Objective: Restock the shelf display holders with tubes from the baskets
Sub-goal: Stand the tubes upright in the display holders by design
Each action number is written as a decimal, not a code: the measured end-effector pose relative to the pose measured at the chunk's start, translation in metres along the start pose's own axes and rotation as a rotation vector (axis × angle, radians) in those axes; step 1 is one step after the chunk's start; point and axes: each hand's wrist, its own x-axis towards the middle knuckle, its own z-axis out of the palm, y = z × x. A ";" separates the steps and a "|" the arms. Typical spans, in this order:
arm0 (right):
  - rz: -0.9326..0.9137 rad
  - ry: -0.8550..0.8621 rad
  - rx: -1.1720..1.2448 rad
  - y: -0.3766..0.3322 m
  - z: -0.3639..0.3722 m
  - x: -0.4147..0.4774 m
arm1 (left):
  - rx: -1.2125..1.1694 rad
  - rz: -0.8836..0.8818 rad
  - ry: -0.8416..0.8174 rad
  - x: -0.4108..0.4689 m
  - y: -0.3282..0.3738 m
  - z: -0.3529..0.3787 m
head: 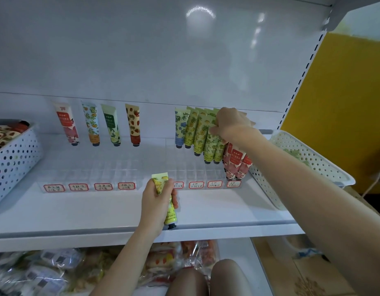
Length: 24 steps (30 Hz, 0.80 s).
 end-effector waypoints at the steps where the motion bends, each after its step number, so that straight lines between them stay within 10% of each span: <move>1: 0.001 -0.002 -0.017 -0.001 0.000 0.000 | -0.005 0.001 0.001 0.000 0.000 0.000; 24: -0.013 0.106 0.184 0.016 -0.006 -0.004 | -0.154 -0.071 0.001 -0.006 0.009 0.001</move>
